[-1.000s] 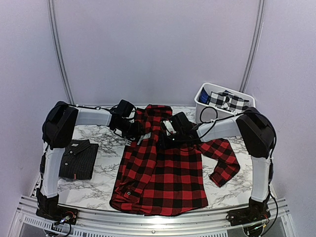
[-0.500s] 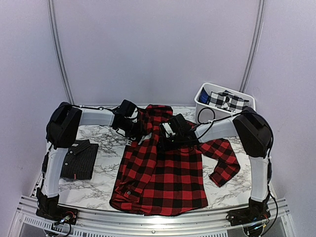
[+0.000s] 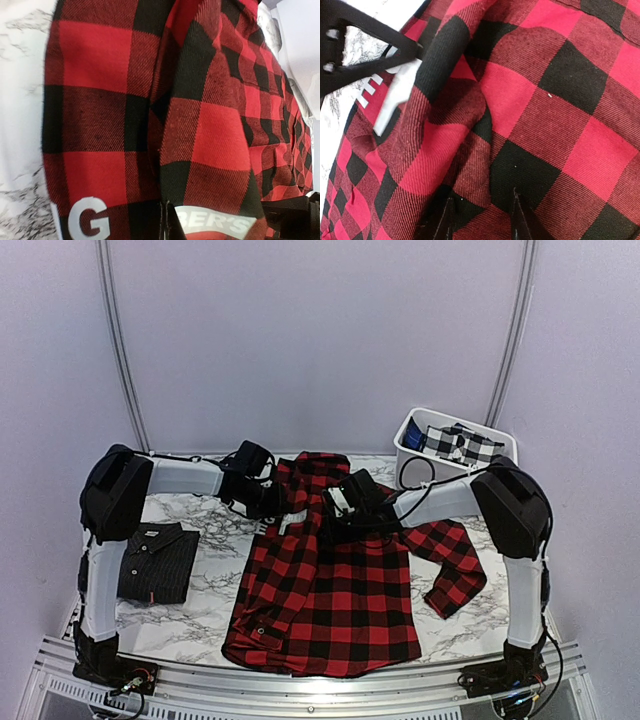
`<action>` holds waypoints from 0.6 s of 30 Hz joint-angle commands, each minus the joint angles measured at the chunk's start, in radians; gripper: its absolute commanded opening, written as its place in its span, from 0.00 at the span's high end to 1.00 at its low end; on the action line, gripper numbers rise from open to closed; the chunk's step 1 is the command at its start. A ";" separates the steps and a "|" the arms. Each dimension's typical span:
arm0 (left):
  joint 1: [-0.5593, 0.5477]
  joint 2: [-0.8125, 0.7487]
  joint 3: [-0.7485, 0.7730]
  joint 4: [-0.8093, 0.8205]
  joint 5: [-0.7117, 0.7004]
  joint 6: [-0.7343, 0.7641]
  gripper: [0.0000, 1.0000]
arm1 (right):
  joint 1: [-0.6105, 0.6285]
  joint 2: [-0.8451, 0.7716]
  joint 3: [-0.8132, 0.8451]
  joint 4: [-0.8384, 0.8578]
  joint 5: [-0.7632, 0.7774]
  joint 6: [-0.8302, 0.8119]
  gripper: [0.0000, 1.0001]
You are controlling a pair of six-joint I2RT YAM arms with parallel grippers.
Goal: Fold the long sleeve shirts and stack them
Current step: Smooth out the 1/3-folded shirt at the center of the board.
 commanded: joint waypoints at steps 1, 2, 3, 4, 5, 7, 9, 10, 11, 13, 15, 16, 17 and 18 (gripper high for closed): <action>0.017 -0.080 -0.029 0.019 -0.054 -0.003 1.00 | 0.011 0.020 0.045 -0.012 0.025 -0.009 0.68; 0.022 -0.082 -0.033 0.016 -0.053 -0.004 1.00 | 0.012 0.020 0.045 -0.010 0.026 -0.009 0.68; 0.025 -0.082 -0.033 0.012 -0.053 -0.005 1.00 | 0.011 0.021 0.047 -0.011 0.026 -0.010 0.68; 0.029 -0.082 -0.036 0.009 -0.055 -0.005 1.00 | 0.011 0.022 0.049 -0.012 0.026 -0.009 0.68; 0.031 -0.081 -0.038 0.008 -0.054 -0.004 1.00 | 0.011 0.024 0.052 -0.013 0.026 -0.010 0.68; 0.034 -0.075 -0.034 -0.002 -0.056 0.000 1.00 | 0.011 0.029 0.059 -0.011 0.025 -0.011 0.69; 0.036 -0.066 -0.028 -0.018 -0.070 0.002 1.00 | 0.012 0.035 0.069 -0.014 0.022 -0.011 0.71; 0.038 -0.062 -0.026 -0.026 -0.075 0.001 1.00 | 0.012 0.042 0.076 -0.017 0.021 -0.011 0.71; 0.041 -0.058 -0.026 -0.030 -0.077 0.001 1.00 | 0.013 0.046 0.082 -0.018 0.020 -0.010 0.72; 0.045 -0.056 -0.028 -0.039 -0.084 -0.002 1.00 | 0.014 0.053 0.091 -0.022 0.019 -0.011 0.75; 0.047 -0.055 -0.030 -0.042 -0.084 0.001 1.00 | 0.015 0.055 0.094 -0.023 0.023 -0.011 0.78; 0.048 -0.052 -0.029 -0.043 -0.080 0.004 1.00 | 0.016 0.054 0.094 -0.026 0.028 -0.011 0.81; 0.048 -0.049 -0.025 -0.046 -0.077 0.006 1.00 | 0.016 0.051 0.095 -0.030 0.034 -0.011 0.83; 0.049 -0.044 -0.021 -0.049 -0.074 0.010 1.00 | 0.016 0.046 0.095 -0.036 0.044 -0.012 0.87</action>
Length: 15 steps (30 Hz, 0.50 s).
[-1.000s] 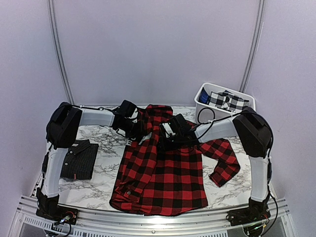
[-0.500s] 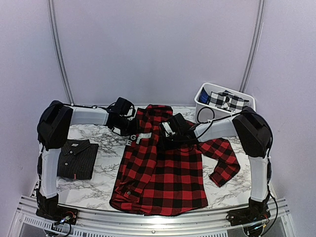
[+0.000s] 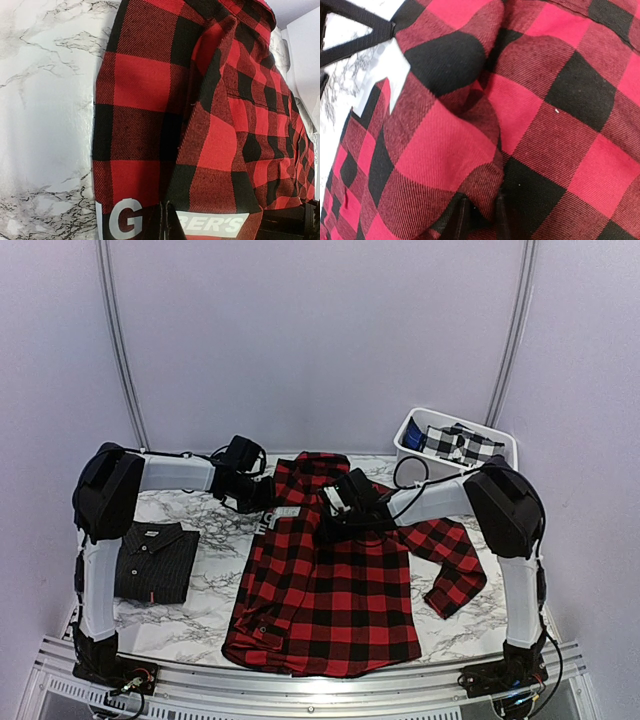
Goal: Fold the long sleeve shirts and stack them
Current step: Smooth out the 1/3-folded shirt at the center of the board.
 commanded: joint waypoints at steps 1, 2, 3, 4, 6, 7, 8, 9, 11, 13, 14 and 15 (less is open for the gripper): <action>0.009 0.010 0.008 -0.039 -0.011 0.012 1.00 | 0.011 -0.007 0.033 -0.031 0.044 -0.007 0.93; 0.009 0.015 0.013 -0.041 -0.010 0.014 1.00 | 0.011 -0.013 0.029 -0.038 0.062 -0.007 0.98; 0.009 0.020 0.016 -0.042 -0.010 0.015 1.00 | 0.011 -0.021 0.029 -0.050 0.080 -0.007 1.00; 0.009 0.023 0.019 -0.044 -0.011 0.016 1.00 | 0.011 -0.026 0.029 -0.063 0.105 -0.007 1.00; 0.010 0.031 0.023 -0.046 -0.018 0.018 1.00 | 0.011 -0.035 0.028 -0.087 0.152 -0.007 1.00; 0.011 0.034 0.024 -0.047 -0.023 0.020 1.00 | 0.011 -0.040 0.026 -0.095 0.167 -0.009 1.00; 0.011 0.037 0.025 -0.050 -0.027 0.021 1.00 | 0.011 -0.042 0.024 -0.099 0.172 -0.010 1.00; 0.012 0.040 0.026 -0.051 -0.030 0.022 1.00 | 0.011 -0.043 0.022 -0.101 0.173 -0.010 1.00; 0.014 0.045 0.028 -0.056 -0.038 0.025 1.00 | 0.011 -0.043 0.020 -0.105 0.172 -0.009 1.00; 0.016 0.046 0.031 -0.063 -0.059 0.025 1.00 | 0.011 -0.046 0.018 -0.111 0.175 -0.005 1.00; 0.018 0.045 0.030 -0.067 -0.067 0.025 1.00 | 0.012 -0.049 0.014 -0.111 0.177 -0.004 1.00; 0.020 0.044 0.030 -0.070 -0.070 0.025 1.00 | 0.011 -0.054 0.011 -0.111 0.179 -0.004 1.00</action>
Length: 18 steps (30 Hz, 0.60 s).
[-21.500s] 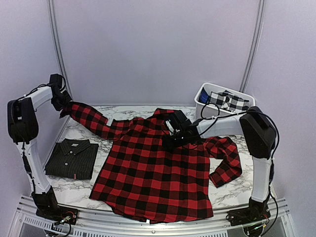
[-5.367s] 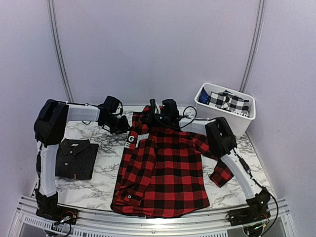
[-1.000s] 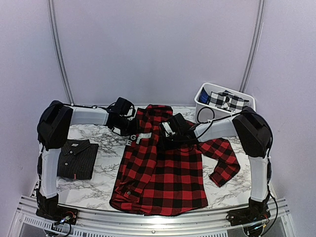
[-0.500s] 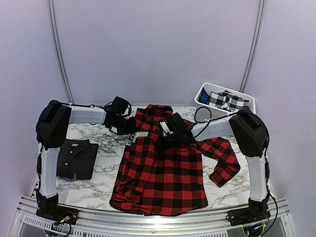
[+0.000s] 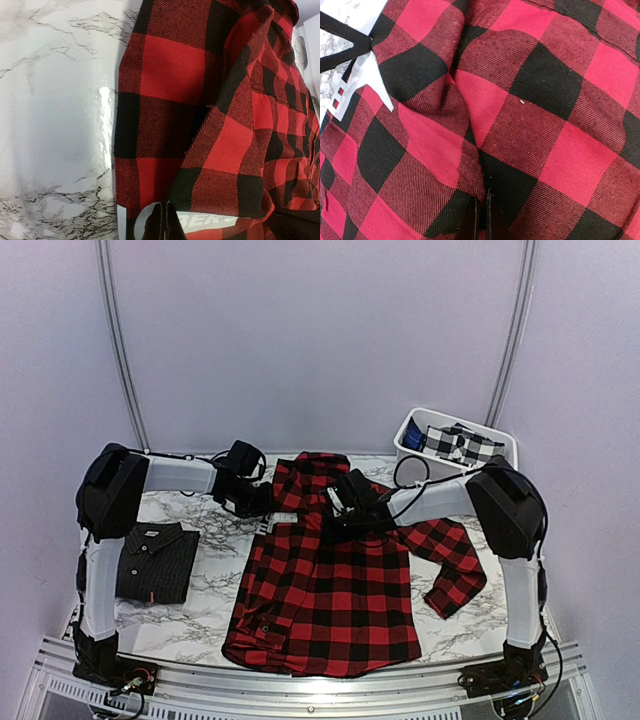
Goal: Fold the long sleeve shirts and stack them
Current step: Smooth out the 1/3-folded shirt at the center of the board.
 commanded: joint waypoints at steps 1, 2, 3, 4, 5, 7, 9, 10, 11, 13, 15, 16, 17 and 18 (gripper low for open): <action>0.017 0.015 0.030 -0.045 -0.051 0.020 1.00 | 0.005 -0.046 0.009 -0.051 0.053 0.003 1.00; 0.018 0.011 0.032 -0.048 -0.058 0.023 1.00 | 0.005 -0.051 0.007 -0.051 0.056 0.003 1.00; 0.020 0.010 0.036 -0.051 -0.062 0.027 1.00 | 0.006 -0.054 0.007 -0.052 0.059 0.000 1.00; 0.021 0.009 0.041 -0.053 -0.066 0.032 1.00 | 0.005 -0.060 0.007 -0.053 0.062 0.001 1.00; 0.021 0.011 0.048 -0.056 -0.066 0.036 1.00 | 0.005 -0.064 0.010 -0.060 0.066 -0.001 1.00; 0.023 0.012 0.063 -0.064 -0.064 0.043 1.00 | 0.005 -0.074 0.011 -0.061 0.070 -0.007 1.00; 0.023 0.014 0.078 -0.074 -0.056 0.044 0.92 | 0.005 -0.076 0.021 -0.067 0.068 -0.013 1.00; 0.022 0.008 0.077 -0.080 -0.059 0.040 0.80 | 0.005 -0.072 0.032 -0.078 0.066 -0.018 0.97; 0.023 -0.004 0.070 -0.083 -0.062 0.036 0.70 | 0.005 -0.066 0.041 -0.089 0.064 -0.023 0.93; 0.021 -0.049 0.036 -0.086 -0.073 0.028 0.56 | 0.005 -0.066 0.047 -0.105 0.064 -0.029 0.83; 0.020 -0.115 -0.020 -0.087 -0.090 0.025 0.54 | 0.007 -0.092 0.032 -0.105 0.064 -0.029 0.73; 0.018 -0.154 -0.054 -0.088 -0.093 0.025 0.54 | 0.006 -0.109 0.021 -0.097 0.062 -0.028 0.71; 0.016 -0.196 -0.090 -0.090 -0.095 0.024 0.54 | 0.009 -0.126 0.012 -0.095 0.061 -0.029 0.69; 0.011 -0.241 -0.131 -0.089 -0.093 0.020 0.55 | 0.011 -0.141 0.007 -0.096 0.064 -0.031 0.68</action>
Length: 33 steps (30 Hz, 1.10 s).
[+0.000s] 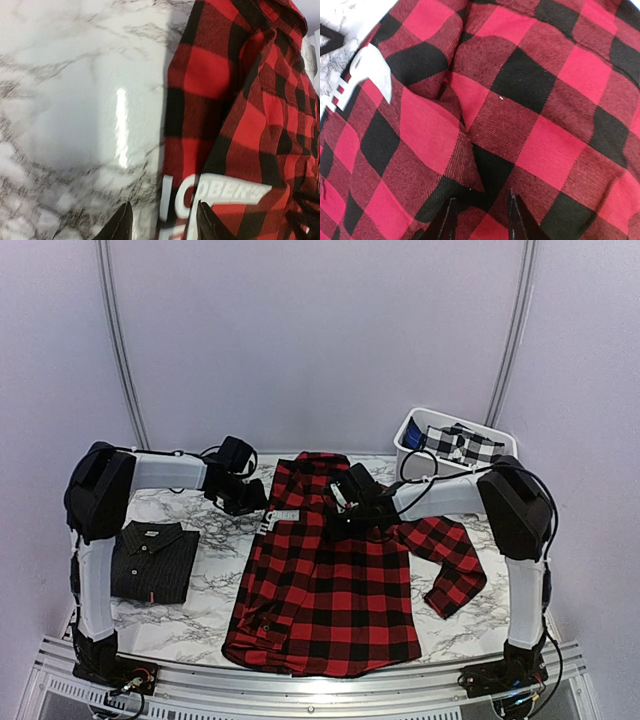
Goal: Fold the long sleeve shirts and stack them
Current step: Smooth out the 1/3-folded shirt at the center of the board, then adjust the 1/3-folded shirt at the center of the board.
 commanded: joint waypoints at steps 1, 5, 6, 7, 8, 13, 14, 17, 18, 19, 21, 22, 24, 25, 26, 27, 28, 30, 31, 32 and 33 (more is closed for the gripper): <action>-0.014 -0.223 -0.142 -0.039 -0.025 -0.007 0.56 | 0.017 -0.107 0.000 -0.021 0.023 -0.014 0.67; -0.095 -0.365 -0.312 -0.032 -0.022 -0.038 0.67 | 0.055 -0.138 0.003 -0.018 0.040 -0.025 0.67; -0.118 -0.387 -0.348 -0.021 -0.014 -0.054 0.70 | 0.065 -0.132 0.009 -0.016 0.039 -0.026 0.68; -0.140 -0.406 -0.382 -0.008 -0.011 -0.071 0.73 | 0.076 -0.121 0.016 -0.011 0.039 -0.029 0.69; -0.162 -0.420 -0.417 0.008 -0.009 -0.088 0.76 | 0.089 -0.107 0.024 -0.007 0.035 -0.031 0.70; -0.259 -0.445 -0.557 0.124 0.005 -0.149 0.86 | 0.121 -0.022 0.052 0.022 0.027 -0.031 0.72; -0.277 -0.442 -0.581 0.157 0.008 -0.160 0.88 | 0.122 -0.007 0.052 0.029 0.020 -0.027 0.72; -0.335 -0.438 -0.646 0.205 0.002 -0.186 0.90 | 0.125 0.022 0.039 0.052 0.006 -0.021 0.72; -0.355 -0.438 -0.667 0.215 -0.002 -0.197 0.91 | 0.124 0.027 0.031 0.059 0.002 -0.022 0.72; -0.369 -0.437 -0.685 0.224 -0.003 -0.210 0.91 | 0.126 0.033 0.025 0.061 0.002 -0.023 0.71; -0.397 -0.438 -0.722 0.229 -0.005 -0.235 0.92 | 0.129 0.042 0.008 0.064 0.004 -0.031 0.70; -0.411 -0.438 -0.744 0.255 -0.009 -0.249 0.92 | 0.130 0.046 -0.003 0.064 0.004 -0.032 0.69; -0.437 -0.446 -0.772 0.258 -0.019 -0.275 0.93 | 0.137 0.043 -0.022 0.062 0.002 -0.031 0.65; -0.449 -0.455 -0.787 0.256 -0.024 -0.294 0.92 | 0.143 0.036 -0.035 0.064 0.002 -0.031 0.63; -0.460 -0.464 -0.805 0.256 -0.030 -0.314 0.93 | 0.152 0.028 -0.048 0.068 0.004 -0.032 0.61; -0.470 -0.476 -0.823 0.256 -0.033 -0.336 0.93 | 0.164 0.019 -0.059 0.069 0.005 -0.032 0.59; -0.484 -0.489 -0.842 0.254 -0.036 -0.353 0.93 | 0.179 0.011 -0.068 0.067 0.004 -0.031 0.58; -0.512 -0.515 -0.875 0.244 -0.050 -0.386 0.93 | 0.207 -0.003 -0.082 0.065 -0.001 -0.026 0.56; -0.529 -0.529 -0.893 0.241 -0.055 -0.402 0.93 | 0.224 -0.009 -0.089 0.065 -0.002 -0.023 0.55; -0.550 -0.545 -0.911 0.240 -0.060 -0.428 0.93 | 0.240 -0.015 -0.093 0.062 -0.004 -0.017 0.54; -0.568 -0.558 -0.931 0.240 -0.064 -0.449 0.93 | 0.258 -0.019 -0.096 0.059 -0.008 -0.007 0.54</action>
